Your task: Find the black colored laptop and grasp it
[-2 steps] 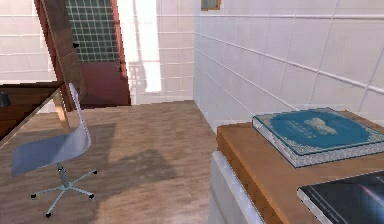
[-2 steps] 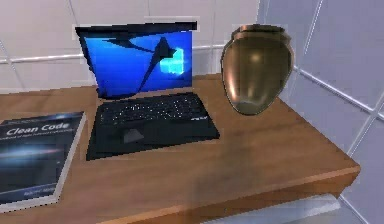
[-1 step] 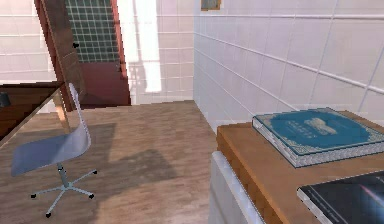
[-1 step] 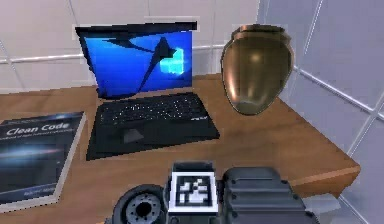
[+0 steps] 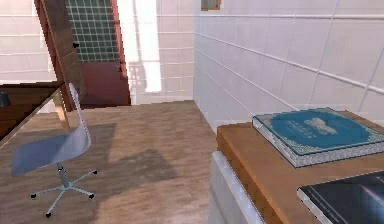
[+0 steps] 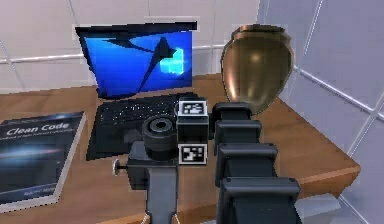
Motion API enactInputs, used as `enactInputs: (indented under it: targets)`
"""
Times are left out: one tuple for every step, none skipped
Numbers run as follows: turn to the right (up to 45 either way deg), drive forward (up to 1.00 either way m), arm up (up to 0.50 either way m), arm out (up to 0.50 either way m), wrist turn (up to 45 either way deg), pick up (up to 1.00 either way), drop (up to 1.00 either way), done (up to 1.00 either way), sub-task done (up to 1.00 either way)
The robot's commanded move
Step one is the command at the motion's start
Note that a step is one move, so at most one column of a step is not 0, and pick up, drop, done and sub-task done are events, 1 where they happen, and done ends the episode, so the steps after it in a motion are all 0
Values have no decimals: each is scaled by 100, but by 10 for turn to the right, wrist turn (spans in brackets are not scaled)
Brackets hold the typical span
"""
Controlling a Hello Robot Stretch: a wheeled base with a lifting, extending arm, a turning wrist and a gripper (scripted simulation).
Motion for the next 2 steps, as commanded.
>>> enactInputs:
  targets:
    - [0, 0, 0, 0, 450, 0, 0, 0, 0]
    - [0, 0, 0, 0, 450, 0, 0, 0, 0]
